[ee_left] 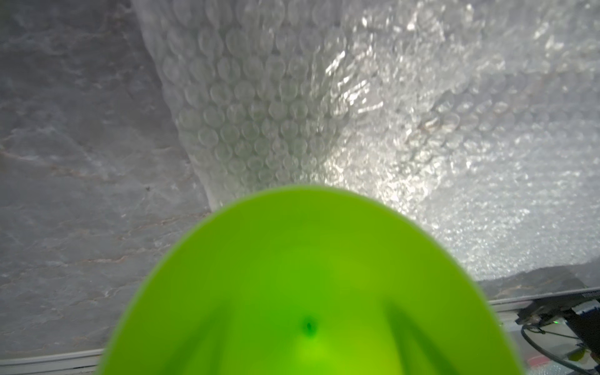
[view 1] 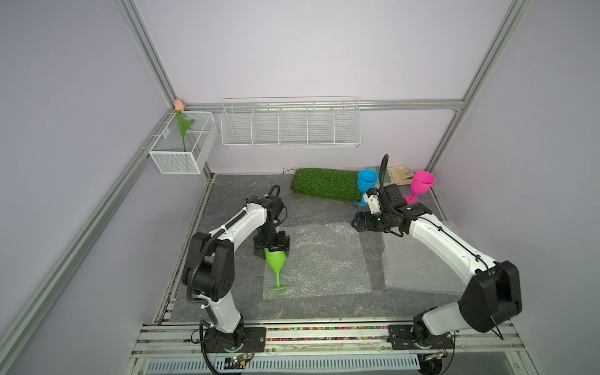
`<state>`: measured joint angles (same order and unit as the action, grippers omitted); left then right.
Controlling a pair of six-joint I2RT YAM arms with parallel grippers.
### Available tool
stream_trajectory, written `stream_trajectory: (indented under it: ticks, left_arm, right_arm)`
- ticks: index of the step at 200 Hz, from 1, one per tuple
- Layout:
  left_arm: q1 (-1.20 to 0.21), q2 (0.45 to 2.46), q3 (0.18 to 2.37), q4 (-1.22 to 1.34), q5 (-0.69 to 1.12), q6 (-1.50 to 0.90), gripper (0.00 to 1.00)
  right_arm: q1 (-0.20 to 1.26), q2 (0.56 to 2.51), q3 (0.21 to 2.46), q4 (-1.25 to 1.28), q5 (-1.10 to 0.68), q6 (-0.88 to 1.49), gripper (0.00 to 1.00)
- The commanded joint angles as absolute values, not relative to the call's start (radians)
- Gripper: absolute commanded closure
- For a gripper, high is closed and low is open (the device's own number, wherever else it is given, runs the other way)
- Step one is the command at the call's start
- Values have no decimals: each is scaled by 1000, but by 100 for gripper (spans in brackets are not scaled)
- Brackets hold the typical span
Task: Wrap wine glasses in bubble wrap
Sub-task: Place the wine glass on the bubble wrap.
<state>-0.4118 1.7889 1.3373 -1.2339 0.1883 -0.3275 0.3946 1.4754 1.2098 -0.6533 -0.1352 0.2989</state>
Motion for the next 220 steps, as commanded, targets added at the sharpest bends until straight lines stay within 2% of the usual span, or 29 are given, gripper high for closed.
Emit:
stream_trajectory:
  ticks: [1, 78, 118, 155, 220]
  left_arm:
    - [-420, 1835, 1393, -1211, 154, -318, 12]
    - [-423, 1924, 1430, -1164, 135, -313, 5]
    - [-422, 1858, 1430, -1167, 115, -327, 0]
    - [-422, 1751, 1375, -1156, 106, -351, 1]
    - [-406, 1604, 1219, -1053, 181, -409, 1]
  right_arm:
    - [402, 1465, 1202, -656, -134, 303, 16]
    - [422, 1456, 1209, -679, -131, 308, 16]
    - [439, 1440, 1224, -702, -116, 308, 15]
    - [462, 1421, 1233, -721, -116, 332, 15]
    - [546, 1461, 1221, -637, -264, 443, 15]
